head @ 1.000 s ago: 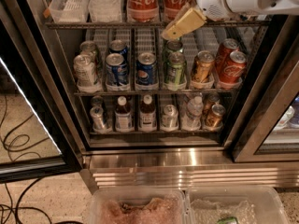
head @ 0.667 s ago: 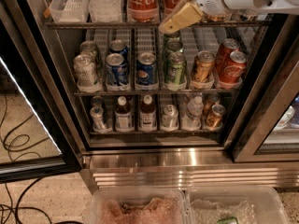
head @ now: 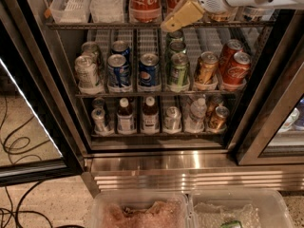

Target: Pick coke can from top shelf of fridge

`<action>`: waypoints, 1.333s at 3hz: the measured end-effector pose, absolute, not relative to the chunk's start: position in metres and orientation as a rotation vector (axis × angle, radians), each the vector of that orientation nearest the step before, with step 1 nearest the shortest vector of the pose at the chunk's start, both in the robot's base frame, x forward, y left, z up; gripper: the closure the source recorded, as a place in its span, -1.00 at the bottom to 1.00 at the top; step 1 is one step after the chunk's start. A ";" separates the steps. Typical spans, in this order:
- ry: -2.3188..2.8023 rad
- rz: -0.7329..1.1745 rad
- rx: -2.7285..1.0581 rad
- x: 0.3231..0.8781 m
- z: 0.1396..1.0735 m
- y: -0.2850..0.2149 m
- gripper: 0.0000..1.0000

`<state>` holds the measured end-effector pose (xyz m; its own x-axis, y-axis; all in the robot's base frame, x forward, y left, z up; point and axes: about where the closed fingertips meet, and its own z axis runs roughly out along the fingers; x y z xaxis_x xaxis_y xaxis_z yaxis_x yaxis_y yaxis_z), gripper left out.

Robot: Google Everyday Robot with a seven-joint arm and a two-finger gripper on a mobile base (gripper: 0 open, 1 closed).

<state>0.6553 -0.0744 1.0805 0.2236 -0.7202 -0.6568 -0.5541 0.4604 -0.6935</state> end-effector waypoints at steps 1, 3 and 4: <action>1.446 -0.173 -1.149 0.657 1.085 -0.068 -1.00; 1.463 -0.175 -1.131 0.656 1.084 -0.071 -1.00; 1.486 -0.180 -1.114 0.656 1.081 -0.076 -1.00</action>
Offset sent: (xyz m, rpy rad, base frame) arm 0.0058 0.0059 0.0020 0.0363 -0.0159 -0.0483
